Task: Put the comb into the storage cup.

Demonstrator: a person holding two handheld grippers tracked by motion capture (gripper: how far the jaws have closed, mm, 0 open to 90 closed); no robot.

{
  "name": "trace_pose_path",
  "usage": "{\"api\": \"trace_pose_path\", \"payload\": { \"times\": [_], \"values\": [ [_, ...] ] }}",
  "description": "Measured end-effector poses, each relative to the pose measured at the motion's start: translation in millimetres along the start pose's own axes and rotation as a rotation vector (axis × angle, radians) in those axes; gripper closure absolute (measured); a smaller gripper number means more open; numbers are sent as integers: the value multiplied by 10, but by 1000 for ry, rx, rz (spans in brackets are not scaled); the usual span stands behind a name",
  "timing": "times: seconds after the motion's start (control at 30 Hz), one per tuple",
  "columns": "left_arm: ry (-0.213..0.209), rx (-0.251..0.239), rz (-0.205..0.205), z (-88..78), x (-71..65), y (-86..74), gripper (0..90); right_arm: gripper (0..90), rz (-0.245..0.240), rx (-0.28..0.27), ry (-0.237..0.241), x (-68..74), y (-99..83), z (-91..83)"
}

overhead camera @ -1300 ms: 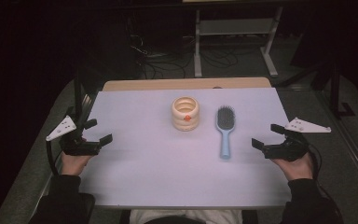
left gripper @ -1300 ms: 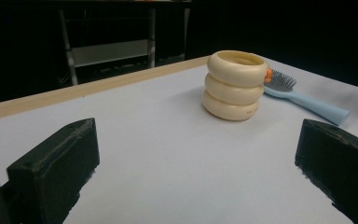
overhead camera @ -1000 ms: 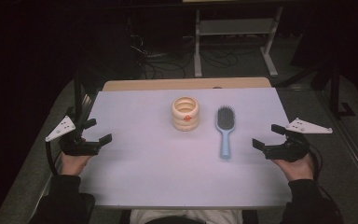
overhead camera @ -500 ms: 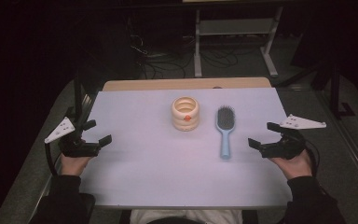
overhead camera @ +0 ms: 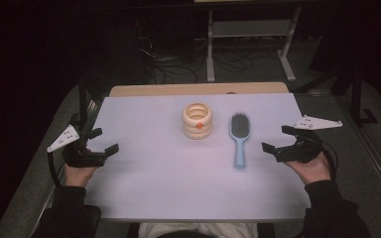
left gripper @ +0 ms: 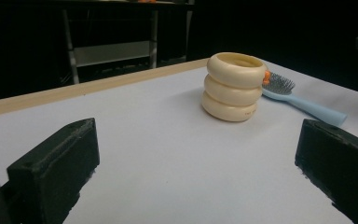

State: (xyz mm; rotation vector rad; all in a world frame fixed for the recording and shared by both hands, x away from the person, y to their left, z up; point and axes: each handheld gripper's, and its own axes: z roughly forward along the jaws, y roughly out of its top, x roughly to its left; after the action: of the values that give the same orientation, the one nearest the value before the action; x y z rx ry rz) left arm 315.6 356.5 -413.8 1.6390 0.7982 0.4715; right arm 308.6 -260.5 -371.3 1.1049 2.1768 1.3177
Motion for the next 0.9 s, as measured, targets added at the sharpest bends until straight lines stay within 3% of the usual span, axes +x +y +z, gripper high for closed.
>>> {"api": "trace_pose_path", "payload": {
  "times": [0.47, 0.9],
  "values": [
    [1, -1, -3, 0, -5, 0, 0, 0, -86, 61, 24, 102, 312, 127],
    [0, -1, -1, 5, -4, -1, 0, 0, -116, 116, 71, 195, 429, 402]
  ]
}}
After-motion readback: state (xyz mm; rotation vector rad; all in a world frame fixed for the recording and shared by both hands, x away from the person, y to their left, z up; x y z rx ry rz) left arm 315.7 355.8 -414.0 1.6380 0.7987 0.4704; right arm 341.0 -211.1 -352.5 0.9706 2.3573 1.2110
